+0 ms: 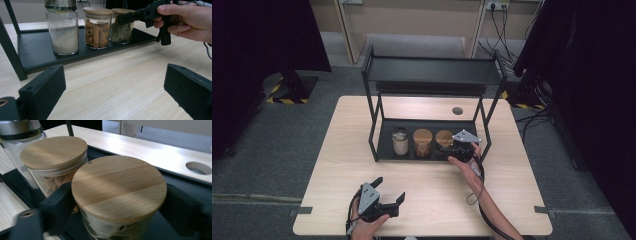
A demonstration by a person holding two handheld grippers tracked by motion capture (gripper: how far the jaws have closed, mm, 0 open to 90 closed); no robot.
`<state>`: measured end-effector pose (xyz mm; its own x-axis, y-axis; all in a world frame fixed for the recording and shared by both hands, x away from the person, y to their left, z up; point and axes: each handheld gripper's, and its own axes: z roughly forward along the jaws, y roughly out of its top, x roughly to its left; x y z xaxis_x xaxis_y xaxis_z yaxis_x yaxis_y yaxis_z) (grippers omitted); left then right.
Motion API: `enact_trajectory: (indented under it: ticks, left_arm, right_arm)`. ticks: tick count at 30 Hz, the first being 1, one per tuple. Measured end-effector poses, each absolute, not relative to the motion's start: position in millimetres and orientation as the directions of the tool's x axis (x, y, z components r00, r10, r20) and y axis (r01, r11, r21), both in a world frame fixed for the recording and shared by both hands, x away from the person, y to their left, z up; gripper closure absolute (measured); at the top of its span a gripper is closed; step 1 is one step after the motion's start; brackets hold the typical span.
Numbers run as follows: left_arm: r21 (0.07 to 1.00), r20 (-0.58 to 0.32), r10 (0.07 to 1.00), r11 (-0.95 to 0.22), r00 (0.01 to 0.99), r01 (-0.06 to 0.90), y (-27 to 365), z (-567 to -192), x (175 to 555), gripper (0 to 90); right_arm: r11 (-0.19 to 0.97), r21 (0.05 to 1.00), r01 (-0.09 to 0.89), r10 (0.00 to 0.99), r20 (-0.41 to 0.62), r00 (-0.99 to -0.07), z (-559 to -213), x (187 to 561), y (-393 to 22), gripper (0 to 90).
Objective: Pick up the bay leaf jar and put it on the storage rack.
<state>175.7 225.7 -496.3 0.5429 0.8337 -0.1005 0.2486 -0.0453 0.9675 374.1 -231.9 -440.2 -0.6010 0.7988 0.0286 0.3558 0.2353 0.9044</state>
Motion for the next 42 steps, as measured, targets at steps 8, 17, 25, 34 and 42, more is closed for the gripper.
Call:
enact_trajectory:
  ticks: [8, 17, 25, 34, 42]
  left_arm:
    - [0.968, -0.099, 0.833, -0.046, 0.544, 0.245, 225.7, -495.9, 175.2, 3.2]
    - [0.969, -0.098, 0.833, -0.046, 0.544, 0.245, 225.6, -495.8, 175.1, 3.3]
    - [0.969, -0.097, 0.834, -0.046, 0.544, 0.244, 225.7, -495.8, 174.9, 3.3]
    - [0.969, -0.097, 0.834, -0.045, 0.543, 0.242, 225.7, -495.6, 174.7, 3.3]
    - [0.969, -0.096, 0.834, -0.046, 0.543, 0.241, 226.0, -495.5, 174.8, 3.2]
  right_arm:
    - [0.209, 0.913, 0.352, 0.811, 0.04, -0.584, -437.2, 365.3, -235.4, 10.5]
    - [0.198, 0.921, 0.336, 0.813, 0.037, -0.581, -428.4, 354.9, -240.6, 7.1]
    - [0.187, 0.926, 0.327, 0.81, 0.044, -0.585, -426.0, 348.6, -243.0, 4.4]
    - [0.178, 0.931, 0.318, 0.801, 0.05, -0.596, -424.0, 337.4, -247.5, 4.0]
    - [0.175, 0.931, 0.32, 0.793, 0.059, -0.606, -425.6, 329.5, -250.8, 3.9]
